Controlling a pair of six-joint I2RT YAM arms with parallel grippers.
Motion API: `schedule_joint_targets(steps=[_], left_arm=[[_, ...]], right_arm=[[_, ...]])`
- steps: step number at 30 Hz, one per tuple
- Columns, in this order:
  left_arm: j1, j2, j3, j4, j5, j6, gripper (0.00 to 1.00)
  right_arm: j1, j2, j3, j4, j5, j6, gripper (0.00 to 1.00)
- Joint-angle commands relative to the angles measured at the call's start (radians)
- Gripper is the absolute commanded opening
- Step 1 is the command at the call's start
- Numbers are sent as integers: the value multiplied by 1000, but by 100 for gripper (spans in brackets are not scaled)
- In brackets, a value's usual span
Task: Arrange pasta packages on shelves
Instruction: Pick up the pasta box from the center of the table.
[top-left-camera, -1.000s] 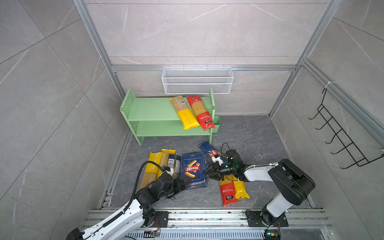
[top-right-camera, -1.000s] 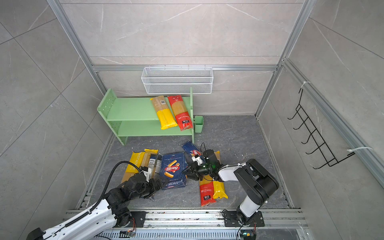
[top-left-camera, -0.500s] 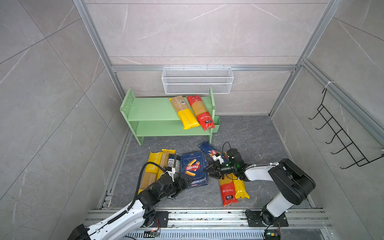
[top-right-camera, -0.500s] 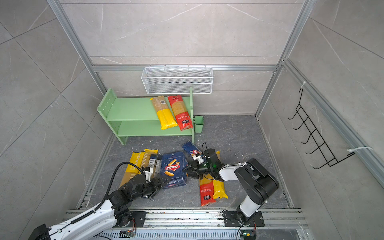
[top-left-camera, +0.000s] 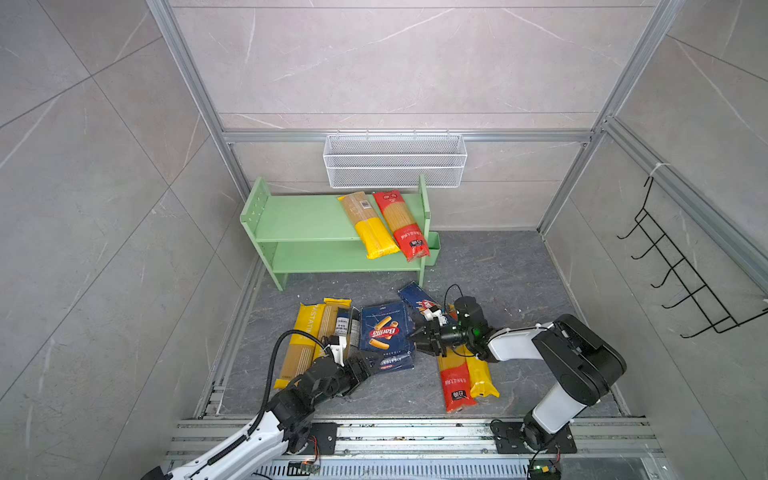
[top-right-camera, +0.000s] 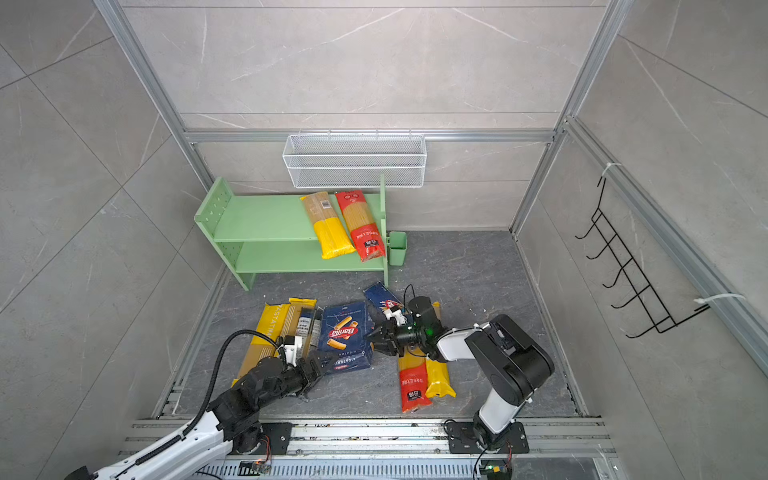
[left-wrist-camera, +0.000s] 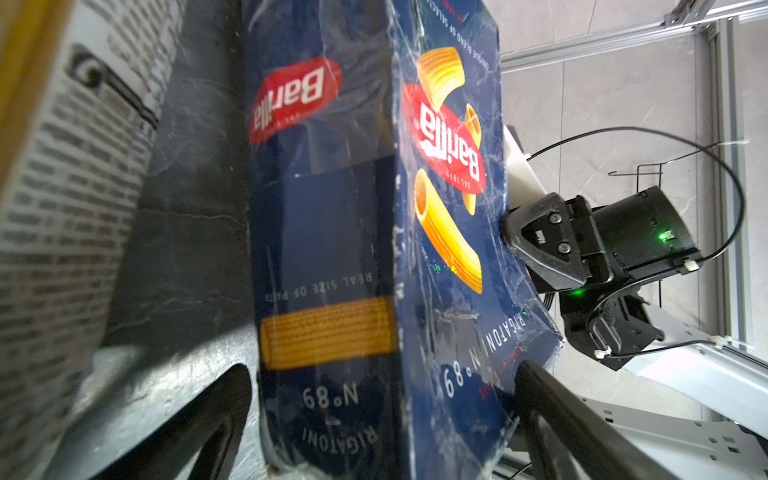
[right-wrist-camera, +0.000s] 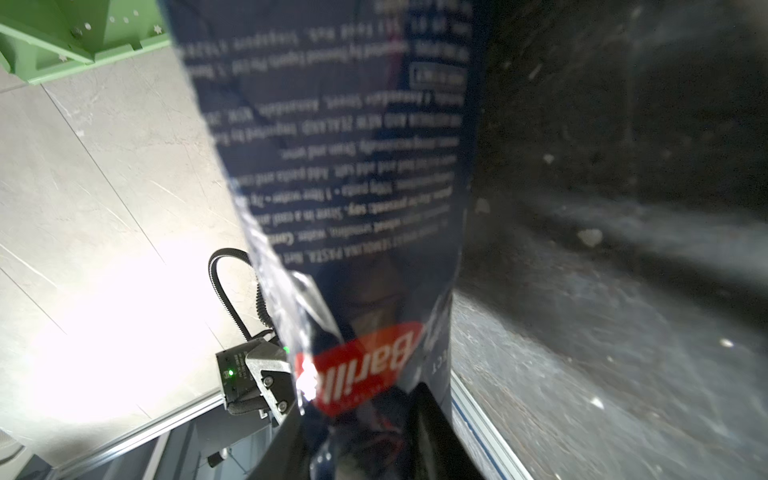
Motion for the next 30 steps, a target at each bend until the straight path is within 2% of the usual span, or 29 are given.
schedule_joint_targets(steps=[1,8,20,30], left_arm=[[0,13,-17,30,3,-4,100],[6,69,-30,168,4,2,100],[16,166,29,238,29,60,100],[61,371,64,420,87,67,100]], right_arm=[[-11,3,25,199,-58,37,35],[-12,14,24,198,-71,35,35],[-15,51,10,178,-91,1,34],[-29,69,-13,148,-107,-41,34]])
